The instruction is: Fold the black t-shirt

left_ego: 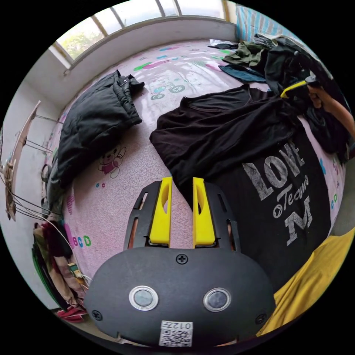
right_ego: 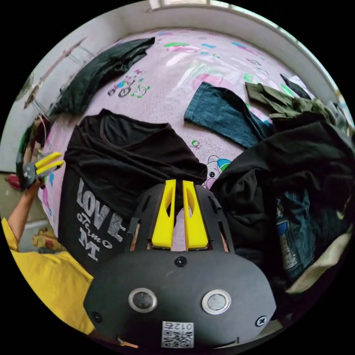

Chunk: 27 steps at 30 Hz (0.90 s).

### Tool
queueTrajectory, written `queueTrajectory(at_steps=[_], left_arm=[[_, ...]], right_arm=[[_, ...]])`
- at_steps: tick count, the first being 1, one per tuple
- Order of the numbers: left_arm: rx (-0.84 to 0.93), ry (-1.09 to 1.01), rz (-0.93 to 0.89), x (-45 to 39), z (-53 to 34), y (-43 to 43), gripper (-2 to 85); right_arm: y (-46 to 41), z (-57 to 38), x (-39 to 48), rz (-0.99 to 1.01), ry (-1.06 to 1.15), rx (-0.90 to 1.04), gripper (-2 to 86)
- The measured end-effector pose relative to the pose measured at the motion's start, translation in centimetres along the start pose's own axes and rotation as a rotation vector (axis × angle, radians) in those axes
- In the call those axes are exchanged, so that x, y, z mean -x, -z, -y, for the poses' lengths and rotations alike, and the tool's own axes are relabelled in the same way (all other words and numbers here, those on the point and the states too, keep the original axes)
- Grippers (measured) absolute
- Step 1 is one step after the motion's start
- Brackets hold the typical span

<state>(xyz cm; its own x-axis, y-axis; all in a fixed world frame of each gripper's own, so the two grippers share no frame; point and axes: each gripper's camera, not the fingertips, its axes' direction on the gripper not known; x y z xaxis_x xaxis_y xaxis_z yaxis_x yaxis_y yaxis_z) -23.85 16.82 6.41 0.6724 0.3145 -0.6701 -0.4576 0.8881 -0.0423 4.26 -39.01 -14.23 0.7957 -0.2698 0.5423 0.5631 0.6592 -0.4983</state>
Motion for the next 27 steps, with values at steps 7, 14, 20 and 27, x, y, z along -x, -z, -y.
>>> queueTrajectory(at_steps=[7, 14, 20, 27], left_arm=[[0.025, -0.127, -0.003, 0.9, -0.7, -0.2, 4.9], [0.043, -0.160, 0.018, 2.2, -1.9, 0.9, 1.9], [0.032, -0.141, 0.037, 3.5, -2.2, 3.3, 0.2], [0.020, -0.142, 0.009, 5.4, -2.9, 6.2, 0.0]], right_arm=[[3.1, -6.1, 1.3, 0.092, -0.041, -0.086, 1.5], [2.7, -8.6, 2.2, 0.130, -0.062, -0.054, 1.9], [2.2, -8.3, 3.3, 0.083, -0.073, -0.050, 2.4], [1.6, -6.9, 2.9, 0.005, -0.089, -0.020, 2.6]])
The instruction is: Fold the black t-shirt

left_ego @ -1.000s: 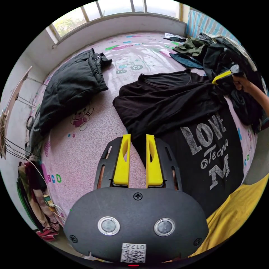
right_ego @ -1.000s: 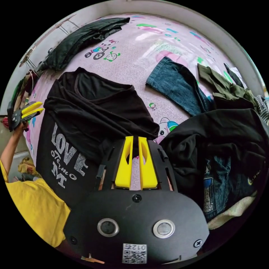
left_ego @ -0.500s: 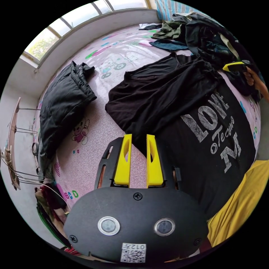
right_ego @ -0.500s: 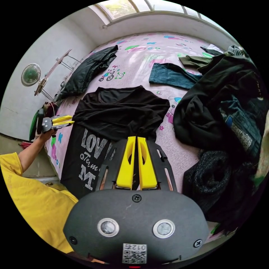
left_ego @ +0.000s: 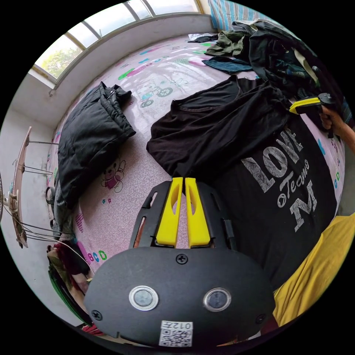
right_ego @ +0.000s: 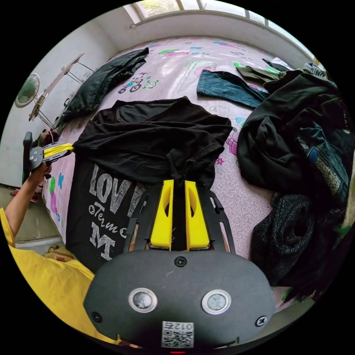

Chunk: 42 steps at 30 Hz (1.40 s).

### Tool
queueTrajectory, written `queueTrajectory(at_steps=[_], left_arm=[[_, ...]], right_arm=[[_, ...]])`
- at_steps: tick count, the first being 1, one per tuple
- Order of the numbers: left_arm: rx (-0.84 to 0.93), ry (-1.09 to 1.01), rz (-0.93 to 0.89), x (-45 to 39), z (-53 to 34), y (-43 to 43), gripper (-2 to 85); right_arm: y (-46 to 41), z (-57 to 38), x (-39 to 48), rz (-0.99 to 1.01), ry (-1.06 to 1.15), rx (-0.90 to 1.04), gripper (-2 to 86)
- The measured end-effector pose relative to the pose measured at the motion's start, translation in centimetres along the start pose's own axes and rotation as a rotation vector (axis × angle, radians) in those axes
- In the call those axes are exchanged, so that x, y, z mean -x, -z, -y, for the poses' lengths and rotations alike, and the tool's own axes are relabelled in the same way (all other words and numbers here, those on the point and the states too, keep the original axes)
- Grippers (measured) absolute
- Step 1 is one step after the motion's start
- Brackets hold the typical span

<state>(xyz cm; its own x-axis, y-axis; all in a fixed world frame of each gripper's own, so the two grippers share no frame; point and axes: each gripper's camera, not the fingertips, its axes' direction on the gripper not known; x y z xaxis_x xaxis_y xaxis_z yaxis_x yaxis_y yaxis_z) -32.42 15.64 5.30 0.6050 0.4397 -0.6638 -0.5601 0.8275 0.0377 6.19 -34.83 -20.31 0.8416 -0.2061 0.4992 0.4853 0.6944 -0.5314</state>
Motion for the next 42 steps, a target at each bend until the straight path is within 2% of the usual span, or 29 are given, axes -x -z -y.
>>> queueTrajectory(at_steps=[6, 15, 22, 25, 30, 35, 39, 42], left_arm=[[-0.014, -0.017, -0.008, 1.0, -0.5, 2.4, -0.1], [-0.095, 0.136, -0.150, 6.2, -2.2, 6.6, -0.1], [-0.030, -0.021, -0.093, 4.1, -2.9, 7.6, -0.1], [-0.009, -0.070, -0.058, 3.5, -2.4, 8.2, -0.1], [-0.023, -0.116, 0.010, 3.6, -1.2, 10.4, -0.1], [0.028, -0.176, 0.010, 3.4, -0.4, 10.9, 0.0], [0.019, -0.153, 0.032, 3.8, 0.3, 12.2, 0.0], [0.007, -0.046, -0.032, 5.4, 0.5, 13.4, 0.2]], right_arm=[[1.4, 1.6, -1.4, -0.025, -0.023, 0.034, 0.5], [14.2, 7.1, -7.9, 0.186, -0.053, -0.203, 0.0], [6.4, 1.7, -12.1, 0.192, -0.182, 0.063, -0.1], [5.8, 0.3, -13.4, 0.243, -0.245, 0.047, 0.0], [8.3, 0.5, -13.8, 0.249, -0.219, -0.014, 0.0], [7.3, -0.1, -15.1, 0.221, -0.245, 0.056, 0.0], [6.6, 0.0, -15.2, 0.196, -0.228, 0.079, 0.0], [6.5, 0.5, -15.1, 0.165, -0.212, 0.091, 0.0]])
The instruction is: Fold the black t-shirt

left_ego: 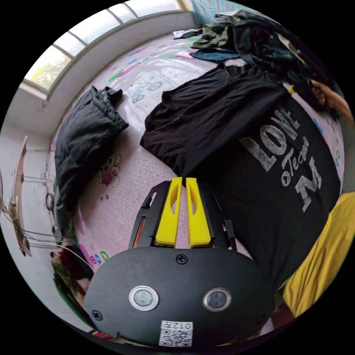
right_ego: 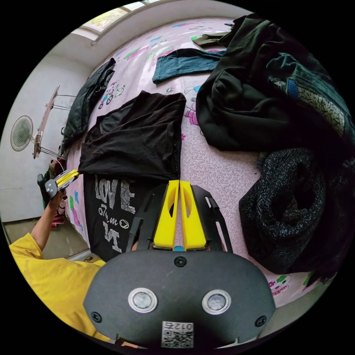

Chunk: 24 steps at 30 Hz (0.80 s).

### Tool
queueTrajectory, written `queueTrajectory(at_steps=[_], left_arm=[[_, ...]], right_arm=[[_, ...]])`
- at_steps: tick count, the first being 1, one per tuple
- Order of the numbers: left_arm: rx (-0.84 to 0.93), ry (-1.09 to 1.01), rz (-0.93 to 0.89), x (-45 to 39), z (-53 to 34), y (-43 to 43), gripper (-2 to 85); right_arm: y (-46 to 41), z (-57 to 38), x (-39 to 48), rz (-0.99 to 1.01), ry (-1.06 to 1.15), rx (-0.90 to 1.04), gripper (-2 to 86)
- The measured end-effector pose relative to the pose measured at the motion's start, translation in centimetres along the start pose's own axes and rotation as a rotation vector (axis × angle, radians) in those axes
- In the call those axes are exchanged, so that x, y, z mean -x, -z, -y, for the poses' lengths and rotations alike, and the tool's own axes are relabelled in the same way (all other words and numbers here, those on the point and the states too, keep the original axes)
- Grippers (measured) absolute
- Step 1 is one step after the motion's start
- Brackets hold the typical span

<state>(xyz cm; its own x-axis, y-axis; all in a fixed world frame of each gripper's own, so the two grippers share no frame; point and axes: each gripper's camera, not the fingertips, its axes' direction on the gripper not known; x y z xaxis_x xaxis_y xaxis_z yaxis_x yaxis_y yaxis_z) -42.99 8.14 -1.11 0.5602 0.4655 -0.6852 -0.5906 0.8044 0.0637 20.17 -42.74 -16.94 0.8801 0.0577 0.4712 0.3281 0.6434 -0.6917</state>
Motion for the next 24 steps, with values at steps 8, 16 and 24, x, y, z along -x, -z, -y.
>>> queueTrajectory(at_steps=[8, 16, 24], left_arm=[[-0.120, 0.431, -0.227, 7.1, -2.3, 3.4, 0.3], [-0.017, 0.438, -0.280, 7.5, 6.1, 2.1, 0.4], [-0.122, 0.581, -0.291, 9.9, 5.4, 3.2, 0.4]], right_arm=[[0.3, 0.7, -0.9, 0.023, -0.004, 0.000, 0.0], [0.7, 1.3, -0.9, 0.011, 0.004, 0.000, 0.2], [1.4, 1.8, -1.4, 0.048, 0.012, 0.001, 1.2]])
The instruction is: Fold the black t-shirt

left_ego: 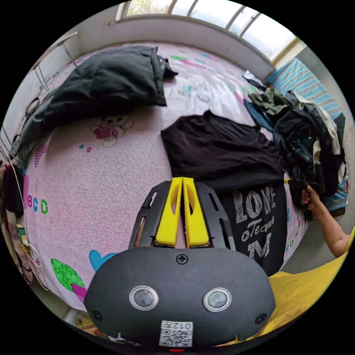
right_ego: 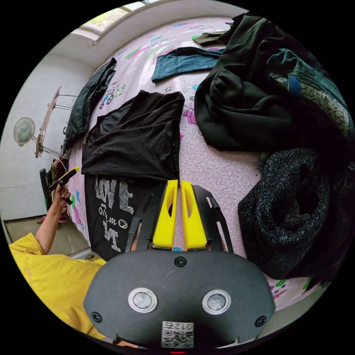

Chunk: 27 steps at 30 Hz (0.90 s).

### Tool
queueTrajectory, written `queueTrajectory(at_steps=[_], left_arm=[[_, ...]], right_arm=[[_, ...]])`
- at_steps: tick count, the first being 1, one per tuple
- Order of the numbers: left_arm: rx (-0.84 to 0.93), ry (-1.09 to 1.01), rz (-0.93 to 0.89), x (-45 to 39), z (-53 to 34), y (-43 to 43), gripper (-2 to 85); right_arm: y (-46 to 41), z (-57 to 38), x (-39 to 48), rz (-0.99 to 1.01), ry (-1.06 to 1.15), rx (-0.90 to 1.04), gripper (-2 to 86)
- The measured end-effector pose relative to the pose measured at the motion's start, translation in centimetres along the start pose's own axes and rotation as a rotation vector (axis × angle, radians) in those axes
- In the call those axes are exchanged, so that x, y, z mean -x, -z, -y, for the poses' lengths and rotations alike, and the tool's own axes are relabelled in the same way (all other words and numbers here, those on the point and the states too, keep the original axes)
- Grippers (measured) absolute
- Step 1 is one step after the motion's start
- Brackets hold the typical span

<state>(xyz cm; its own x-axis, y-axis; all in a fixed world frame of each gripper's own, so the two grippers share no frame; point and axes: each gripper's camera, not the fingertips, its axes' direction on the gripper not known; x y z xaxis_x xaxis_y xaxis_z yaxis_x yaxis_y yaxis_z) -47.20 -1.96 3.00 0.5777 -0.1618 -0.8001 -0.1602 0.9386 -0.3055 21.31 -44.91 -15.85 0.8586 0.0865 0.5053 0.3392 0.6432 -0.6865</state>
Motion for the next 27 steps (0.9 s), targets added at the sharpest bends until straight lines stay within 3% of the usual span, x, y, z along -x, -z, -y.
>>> queueTrajectory(at_steps=[6, 11, 15, 20, 27], left_arm=[[-0.031, -0.048, -0.019, 0.1, 7.0, 1.0, 0.4], [0.103, -0.055, -0.026, -0.4, 11.9, -4.7, 0.5], [0.115, -0.001, 0.048, 0.3, 13.0, -6.9, 0.5], [0.105, 0.022, 0.052, 1.3, 13.7, -8.7, 0.4], [0.038, 0.099, 0.075, 2.6, 13.4, -8.2, 0.4]], right_arm=[[3.1, -1.5, -0.6, -0.107, -0.063, -0.105, 1.4], [3.6, 1.5, 3.4, -0.107, 0.030, -0.189, 0.7], [1.8, 6.0, 6.2, -0.133, 0.081, -0.193, 0.2], [-2.1, 10.0, 5.9, -0.183, 0.050, -0.058, 0.0], [0.7, 10.0, 5.0, -0.092, -0.004, -0.171, 0.0]])
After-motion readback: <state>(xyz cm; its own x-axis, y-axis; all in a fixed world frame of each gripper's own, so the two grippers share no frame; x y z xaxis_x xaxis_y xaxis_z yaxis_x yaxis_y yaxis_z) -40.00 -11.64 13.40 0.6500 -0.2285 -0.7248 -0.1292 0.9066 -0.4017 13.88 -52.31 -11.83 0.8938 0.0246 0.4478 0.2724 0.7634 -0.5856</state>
